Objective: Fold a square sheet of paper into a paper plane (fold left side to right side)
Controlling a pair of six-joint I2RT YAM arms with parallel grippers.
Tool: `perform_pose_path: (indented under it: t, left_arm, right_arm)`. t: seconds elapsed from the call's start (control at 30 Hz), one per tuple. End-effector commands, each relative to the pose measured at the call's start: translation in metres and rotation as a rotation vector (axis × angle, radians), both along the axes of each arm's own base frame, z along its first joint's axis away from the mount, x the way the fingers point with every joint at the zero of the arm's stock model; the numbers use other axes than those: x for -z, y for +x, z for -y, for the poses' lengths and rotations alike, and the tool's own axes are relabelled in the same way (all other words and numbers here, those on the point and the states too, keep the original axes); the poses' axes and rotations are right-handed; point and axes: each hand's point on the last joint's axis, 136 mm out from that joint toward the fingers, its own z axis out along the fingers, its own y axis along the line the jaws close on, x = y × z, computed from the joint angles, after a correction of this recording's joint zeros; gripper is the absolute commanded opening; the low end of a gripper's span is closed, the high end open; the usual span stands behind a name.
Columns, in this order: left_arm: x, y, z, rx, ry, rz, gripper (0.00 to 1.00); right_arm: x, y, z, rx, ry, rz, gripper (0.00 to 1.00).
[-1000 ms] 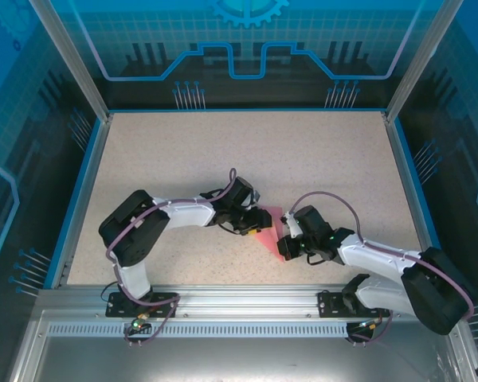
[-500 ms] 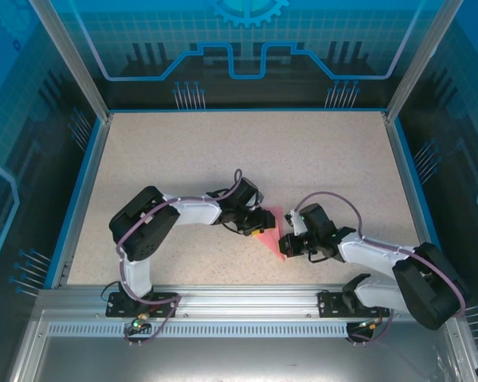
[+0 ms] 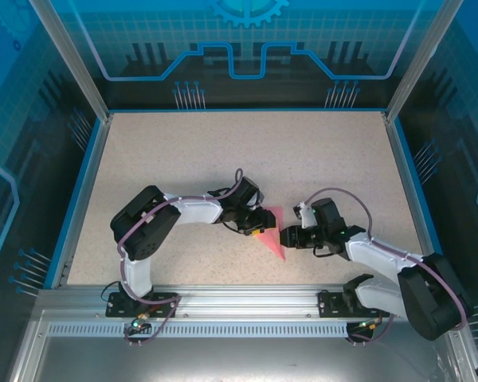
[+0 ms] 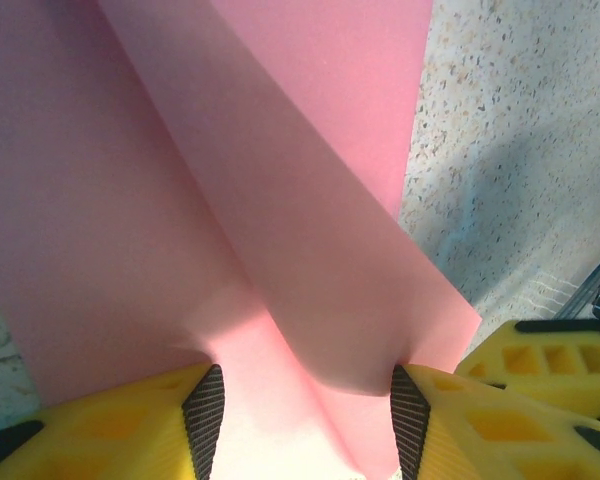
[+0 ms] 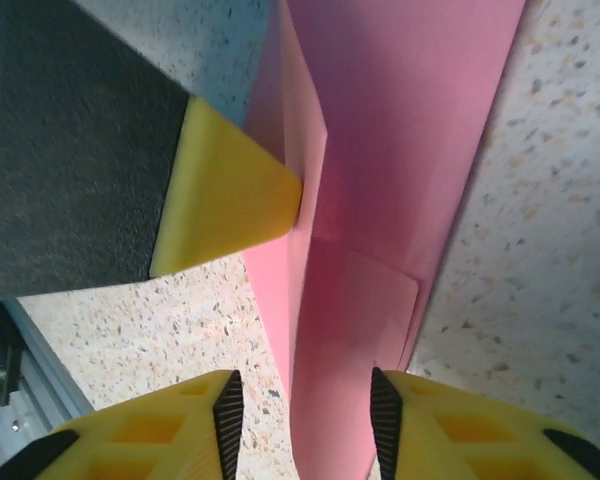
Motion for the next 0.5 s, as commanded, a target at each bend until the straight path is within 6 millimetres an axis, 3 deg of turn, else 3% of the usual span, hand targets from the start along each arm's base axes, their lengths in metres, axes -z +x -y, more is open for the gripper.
perform_pose_path:
  t: [0.0,0.27,0.47]
  left_arm:
    - [0.021,-0.007,-0.010,0.003,0.085,-0.034,0.51]
    - [0.019,-0.007,-0.010,0.005,0.082,-0.031,0.51]
    - [0.018,-0.007,-0.010,0.006,0.083,-0.030,0.51]
  right_arm:
    - [-0.009,0.002,-0.006,-0.020,0.109,-0.032,0.43]
    - [-0.005,0.014,-0.014,-0.037,0.168,-0.069,0.39]
    - [0.001,0.016,-0.017,-0.048,0.179,-0.091,0.22]
